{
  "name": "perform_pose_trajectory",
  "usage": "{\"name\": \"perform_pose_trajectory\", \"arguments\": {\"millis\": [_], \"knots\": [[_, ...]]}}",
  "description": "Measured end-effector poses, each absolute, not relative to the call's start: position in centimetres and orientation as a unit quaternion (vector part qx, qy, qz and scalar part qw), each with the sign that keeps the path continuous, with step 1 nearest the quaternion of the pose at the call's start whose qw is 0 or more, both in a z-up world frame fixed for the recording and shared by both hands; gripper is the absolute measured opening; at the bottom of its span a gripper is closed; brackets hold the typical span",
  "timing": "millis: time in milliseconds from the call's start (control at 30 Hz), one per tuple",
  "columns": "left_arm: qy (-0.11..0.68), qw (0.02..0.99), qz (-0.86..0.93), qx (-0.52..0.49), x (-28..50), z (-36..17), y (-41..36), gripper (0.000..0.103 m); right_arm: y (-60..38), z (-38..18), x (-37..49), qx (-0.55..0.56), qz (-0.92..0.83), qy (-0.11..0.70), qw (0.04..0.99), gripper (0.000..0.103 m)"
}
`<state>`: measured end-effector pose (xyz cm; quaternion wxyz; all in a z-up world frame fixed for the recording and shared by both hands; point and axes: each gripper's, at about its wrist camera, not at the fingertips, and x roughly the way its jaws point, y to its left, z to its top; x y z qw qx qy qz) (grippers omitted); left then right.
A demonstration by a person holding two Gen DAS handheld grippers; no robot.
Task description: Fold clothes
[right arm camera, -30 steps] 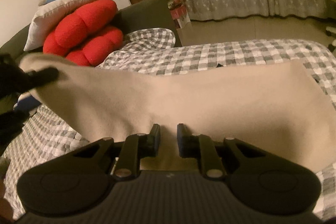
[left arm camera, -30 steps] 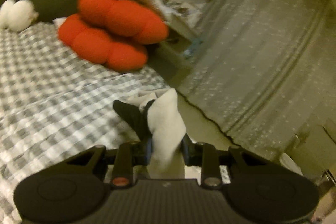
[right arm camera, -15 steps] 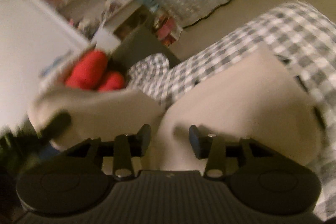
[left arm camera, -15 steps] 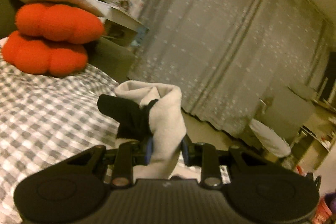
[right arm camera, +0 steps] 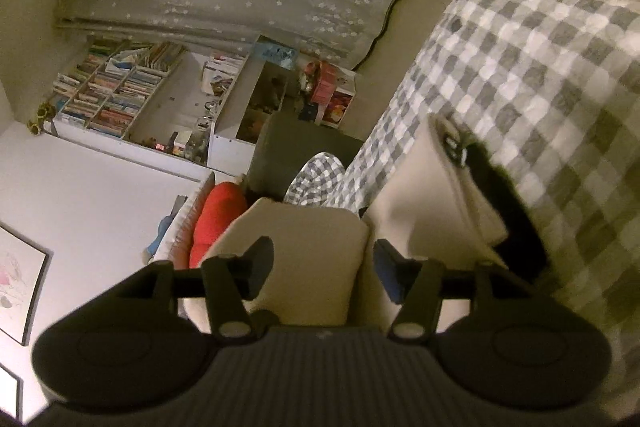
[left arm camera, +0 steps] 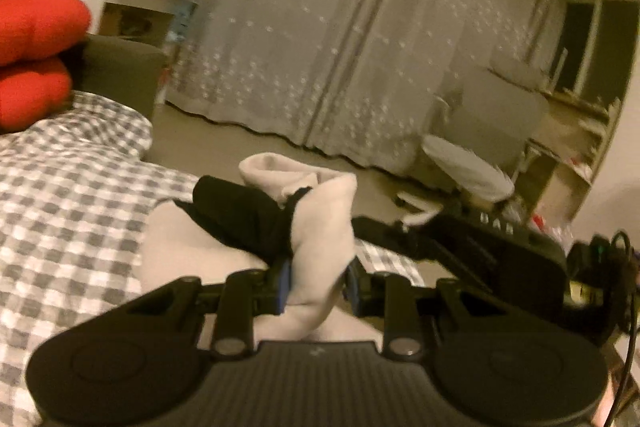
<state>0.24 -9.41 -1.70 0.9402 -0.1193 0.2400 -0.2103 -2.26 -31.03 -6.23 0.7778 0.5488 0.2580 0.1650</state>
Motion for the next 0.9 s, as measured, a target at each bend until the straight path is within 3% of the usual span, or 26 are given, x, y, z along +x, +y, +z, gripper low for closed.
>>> {"name": "perform_pose_trajectory", "arguments": {"millis": [167,233,500,900], "knots": [[0.259,0.924,-0.268,-0.079,0.5,-2.6,-10.4,0.045,-31.4,-6.3,-2.3,0.548,0.156,0.263,0.779,0.060],[0.266,0.912,-0.305,-0.066,0.6,-2.9,-10.5,0.055,-31.7,-6.3,-2.3,0.549,0.143,0.260,0.781,0.067],[0.273,0.857,-0.432,-0.067,0.7,-2.9,-9.0,0.057,-32.7,-6.7,-2.8,0.555,0.129,0.256,0.781,0.070],[0.250,0.910,-0.301,-0.141,4.4,-3.2,-3.3,0.057,-29.6,-4.8,-2.1,0.438,0.101,0.263,0.854,0.070]]}}
